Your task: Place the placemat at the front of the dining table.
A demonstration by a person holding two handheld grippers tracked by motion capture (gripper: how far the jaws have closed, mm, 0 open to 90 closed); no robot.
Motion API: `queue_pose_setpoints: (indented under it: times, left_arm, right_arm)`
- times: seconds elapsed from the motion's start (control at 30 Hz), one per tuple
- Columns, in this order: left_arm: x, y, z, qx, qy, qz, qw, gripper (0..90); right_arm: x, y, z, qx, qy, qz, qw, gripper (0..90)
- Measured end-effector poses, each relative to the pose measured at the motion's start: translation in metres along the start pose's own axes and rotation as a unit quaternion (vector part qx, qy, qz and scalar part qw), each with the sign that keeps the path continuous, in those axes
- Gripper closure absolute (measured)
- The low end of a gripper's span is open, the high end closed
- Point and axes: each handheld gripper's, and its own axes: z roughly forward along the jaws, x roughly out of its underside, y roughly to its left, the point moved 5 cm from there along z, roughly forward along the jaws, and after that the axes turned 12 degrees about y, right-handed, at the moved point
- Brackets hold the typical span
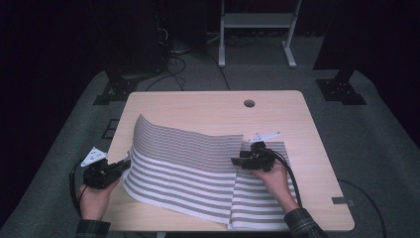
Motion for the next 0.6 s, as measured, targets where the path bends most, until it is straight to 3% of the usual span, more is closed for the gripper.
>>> queue_pose_setpoints:
  times: [0.03,0.1,0.13,0.17,0.23,0.43,0.6]
  left_arm:
    - [0.0,0.0,0.0,0.0,0.0,0.0,1.0,84.9]
    - [0.0,0.0,0.001,0.0,0.001,0.002,1.0,84.9]
    - [0.0,-0.001,0.001,0.001,0.001,0.002,1.0,84.9]
    - [0.0,-0.001,0.001,0.001,0.001,0.002,1.0,84.9]
    - [0.0,-0.001,0.0,0.0,0.001,0.002,1.0,84.9]
    - [-0.002,-0.001,-0.005,0.001,-0.005,0.002,1.0,85.0]
    - [-0.004,-0.011,-0.011,0.011,-0.013,0.012,0.9998,85.0]
  right_arm:
    - [0.0,0.001,0.001,-0.003,0.004,0.007,1.0,61.0]
    - [0.0,0.001,0.001,-0.004,0.003,0.006,1.0,63.9]
    - [0.0,0.002,0.001,-0.011,0.006,0.008,0.9999,73.4]
    - [0.0,0.002,0.001,-0.011,0.006,0.008,0.9999,73.4]
    - [-0.001,0.006,0.0,-0.011,0.004,0.002,0.9999,87.1]
    - [-0.004,0.012,-0.007,0.005,0.002,-0.011,0.9999,89.8]
    - [-0.007,0.011,-0.022,0.011,-0.004,-0.013,0.9998,89.8]
